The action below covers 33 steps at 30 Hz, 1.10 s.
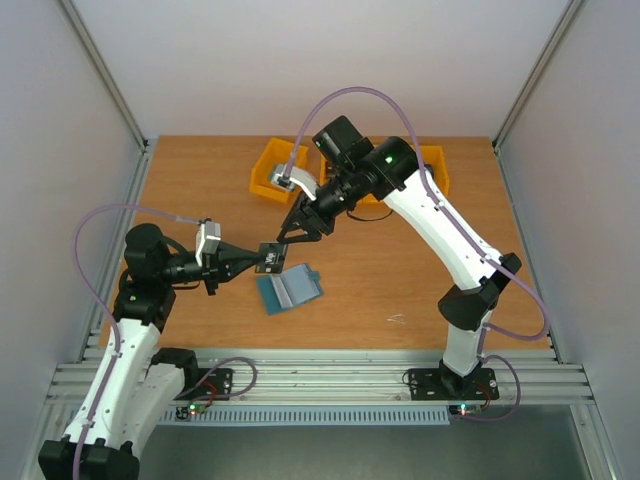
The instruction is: Take the credit cards out of the card holder
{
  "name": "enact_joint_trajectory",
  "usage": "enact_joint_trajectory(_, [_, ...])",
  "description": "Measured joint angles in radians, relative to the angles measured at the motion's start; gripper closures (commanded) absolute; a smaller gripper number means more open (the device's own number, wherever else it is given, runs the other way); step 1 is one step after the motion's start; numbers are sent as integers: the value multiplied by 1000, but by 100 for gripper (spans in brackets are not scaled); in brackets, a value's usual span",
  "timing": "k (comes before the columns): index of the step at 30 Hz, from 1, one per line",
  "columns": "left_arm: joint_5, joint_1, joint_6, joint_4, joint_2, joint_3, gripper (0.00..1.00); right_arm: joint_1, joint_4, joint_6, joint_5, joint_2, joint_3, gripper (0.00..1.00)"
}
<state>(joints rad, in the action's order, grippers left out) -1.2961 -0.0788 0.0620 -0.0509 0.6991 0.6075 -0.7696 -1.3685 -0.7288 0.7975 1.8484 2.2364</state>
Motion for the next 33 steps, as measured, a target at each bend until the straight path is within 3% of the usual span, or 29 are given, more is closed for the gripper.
enact_joint_trajectory(9, [-2, 0, -7, -7, 0, 0, 100, -26, -84, -38, -9, 13, 20, 58])
enact_joint_trajectory(12, [-2, 0, -7, -7, 0, 0, 100, -37, -92, -43, -34, 34, 20, 70])
enact_joint_trajectory(16, [-2, 0, -7, -7, 0, 0, 100, -42, -98, -52, -46, 56, 20, 95])
enact_joint_trajectory(20, [0, 0, -7, -8, 0, 0, 100, -43, -103, -57, -39, 58, 22, 99])
enact_joint_trajectory(21, [1, 0, -6, -10, 0, 0, 97, -44, -103, -57, -38, 58, 22, 99])
enact_joint_trajectory(22, [1, 0, -7, -12, 0, 0, 81, -44, -102, -57, -38, 58, 22, 99])
enact_joint_trajectory(25, [30, 0, -7, -11, -5, 0, 10, -40, -97, -45, -45, 58, 22, 99])
enact_joint_trajectory(26, [55, 0, 0, -6, -8, 0, 2, -36, -95, -35, -47, 58, 22, 99])
enact_joint_trajectory(30, [246, 1, 72, 47, -31, -18, 1, 37, -54, 47, -46, 58, 12, 99])
enact_joint_trajectory(33, [434, 5, 141, 72, -47, -48, 1, 167, 42, 184, -53, 56, -59, 99])
